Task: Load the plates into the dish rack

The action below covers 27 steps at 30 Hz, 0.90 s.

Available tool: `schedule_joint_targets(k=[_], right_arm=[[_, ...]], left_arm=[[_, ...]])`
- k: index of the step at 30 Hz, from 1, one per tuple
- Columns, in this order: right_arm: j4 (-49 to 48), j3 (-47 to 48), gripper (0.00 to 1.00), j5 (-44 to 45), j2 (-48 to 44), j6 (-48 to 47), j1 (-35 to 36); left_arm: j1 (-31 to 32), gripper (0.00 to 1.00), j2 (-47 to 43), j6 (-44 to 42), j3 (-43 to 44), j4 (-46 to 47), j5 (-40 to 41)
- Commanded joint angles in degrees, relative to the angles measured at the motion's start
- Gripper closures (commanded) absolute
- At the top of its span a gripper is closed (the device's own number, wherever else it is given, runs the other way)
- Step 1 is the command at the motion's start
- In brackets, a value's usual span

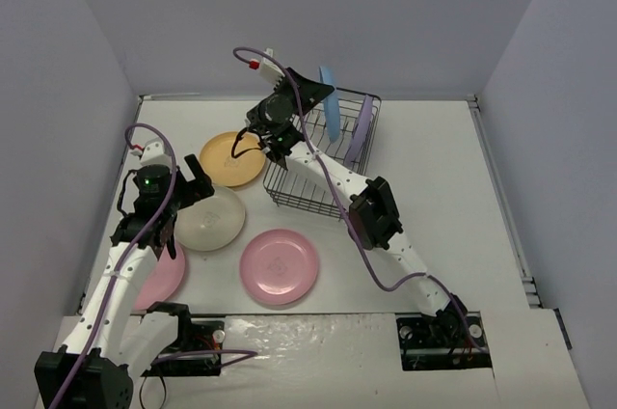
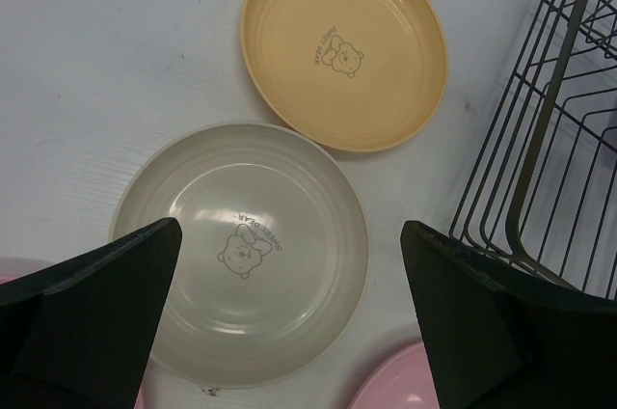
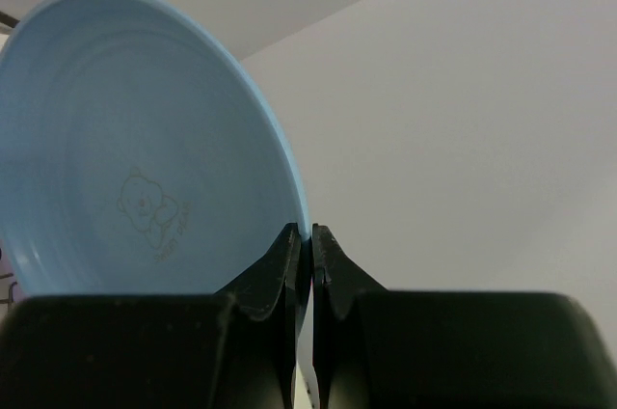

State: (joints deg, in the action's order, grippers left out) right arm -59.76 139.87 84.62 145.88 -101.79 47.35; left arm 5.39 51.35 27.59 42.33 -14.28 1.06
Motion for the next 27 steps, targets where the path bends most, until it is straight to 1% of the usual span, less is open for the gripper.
schedule_joint_targets(k=[1,5,10,16,21,23,27], right_arm=[[-9.9,-2.3,1.0,3.1,-0.6,-11.0,-0.3],[-8.5,-0.1,1.0,3.2,0.3,-10.4,-1.1],[-7.8,-1.5,1.0,3.2,0.6,-9.7,-2.9],[-8.1,-0.1,1.0,3.2,1.9,-9.5,-5.4],[-4.5,1.9,1.0,3.2,2.4,-7.6,-6.1],[-3.3,1.9,1.0,3.2,2.7,-7.0,-6.6],[-0.9,1.9,1.0,3.3,3.7,-5.5,-7.0]], left_arm=[[-0.5,0.03,-0.5,-0.3,1.3,3.4,-0.4],[-0.5,0.03,-0.6,-0.3,1.1,3.8,-0.8],[-0.5,0.03,0.0,-0.4,1.0,4.4,-1.1],[-0.4,0.03,1.0,-0.4,0.9,4.9,-1.1],[-0.5,0.03,1.5,-0.4,0.8,5.5,-1.1],[-0.5,0.03,1.6,-0.4,0.7,5.6,-2.5],[-0.4,0.03,1.9,-0.5,0.7,5.8,-2.6]])
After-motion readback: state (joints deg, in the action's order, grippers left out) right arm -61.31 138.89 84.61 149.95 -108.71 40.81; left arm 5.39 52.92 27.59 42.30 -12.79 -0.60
